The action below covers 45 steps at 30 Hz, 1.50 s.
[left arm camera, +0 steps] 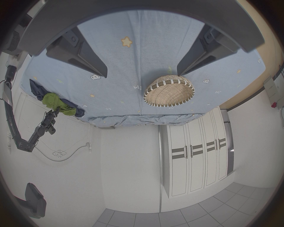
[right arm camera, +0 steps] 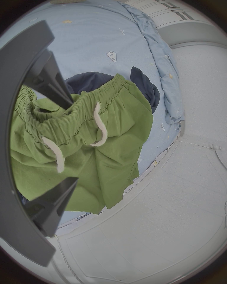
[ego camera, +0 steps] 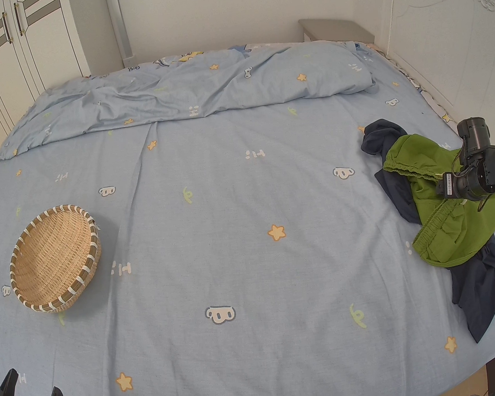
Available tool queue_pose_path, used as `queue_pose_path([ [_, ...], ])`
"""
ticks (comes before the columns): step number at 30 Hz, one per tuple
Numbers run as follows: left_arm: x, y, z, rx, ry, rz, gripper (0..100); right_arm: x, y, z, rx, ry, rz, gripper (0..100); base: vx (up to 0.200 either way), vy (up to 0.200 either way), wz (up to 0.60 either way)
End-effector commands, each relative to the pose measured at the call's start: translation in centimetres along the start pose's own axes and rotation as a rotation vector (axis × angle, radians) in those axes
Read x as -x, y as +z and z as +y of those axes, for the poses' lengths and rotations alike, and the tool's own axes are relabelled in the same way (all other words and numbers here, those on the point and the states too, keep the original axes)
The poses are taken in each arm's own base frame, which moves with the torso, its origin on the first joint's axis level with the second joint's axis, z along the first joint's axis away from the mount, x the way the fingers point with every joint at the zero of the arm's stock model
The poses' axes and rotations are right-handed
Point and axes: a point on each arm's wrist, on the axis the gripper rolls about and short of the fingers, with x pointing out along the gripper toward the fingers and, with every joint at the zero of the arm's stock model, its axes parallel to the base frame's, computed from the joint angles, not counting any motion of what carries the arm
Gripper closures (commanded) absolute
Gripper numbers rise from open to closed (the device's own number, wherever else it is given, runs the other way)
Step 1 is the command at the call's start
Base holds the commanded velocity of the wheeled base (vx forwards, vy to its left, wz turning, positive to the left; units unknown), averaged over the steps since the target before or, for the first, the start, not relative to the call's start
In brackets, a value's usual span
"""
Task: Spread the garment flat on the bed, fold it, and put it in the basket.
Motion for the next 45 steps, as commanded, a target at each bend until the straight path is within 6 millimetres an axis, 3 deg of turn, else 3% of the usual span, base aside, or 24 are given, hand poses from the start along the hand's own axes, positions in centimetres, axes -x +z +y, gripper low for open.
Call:
queue_pose_path([
  [1, 0.0, -0.5, 0.0, 0.000, 0.001, 0.004, 0, 0.1, 0.2, 0.1, 0.001, 0.004, -0.007, 100, 0.000, 0.000, 0.00],
  [13, 0.0, -0.5, 0.0, 0.000, 0.001, 0.003, 0, 0.7, 0.7, 0.2, 0.004, 0.012, -0.010, 100, 0.000, 0.000, 0.00],
  [18, 0.0, -0.5, 0.0, 0.000, 0.001, 0.004, 0, 5.0, 2.1, 1.3, 0.005, 0.092, -0.015, 100, 0.000, 0.000, 0.00],
  [24, 0.0, -0.5, 0.0, 0.000, 0.001, 0.004, 0, 11.7, 4.0, 2.3, -0.085, 0.433, 0.094, 100, 0.000, 0.000, 0.00],
  [28, 0.0, -0.5, 0.0, 0.000, 0.001, 0.004, 0, 14.4, 4.7, 3.6, -0.097, 0.565, 0.135, 100, 0.000, 0.000, 0.00],
  [31, 0.0, -0.5, 0.0, 0.000, 0.001, 0.003, 0, 15.2, 4.8, 4.5, -0.088, 0.601, 0.134, 100, 0.000, 0.000, 0.00],
  [40, 0.0, -0.5, 0.0, 0.000, -0.001, 0.003, 0, 20.4, 3.5, 11.0, -0.048, 0.834, 0.119, 100, 0.000, 0.000, 0.00],
  [44, 0.0, -0.5, 0.0, 0.000, 0.001, 0.004, 0, 24.8, 3.2, 14.3, -0.064, 1.014, 0.070, 100, 0.000, 0.000, 0.00],
  [45, 0.0, -0.5, 0.0, 0.000, 0.001, 0.004, 0, 24.8, 3.2, 14.3, -0.064, 1.014, 0.070, 100, 0.000, 0.000, 0.00],
])
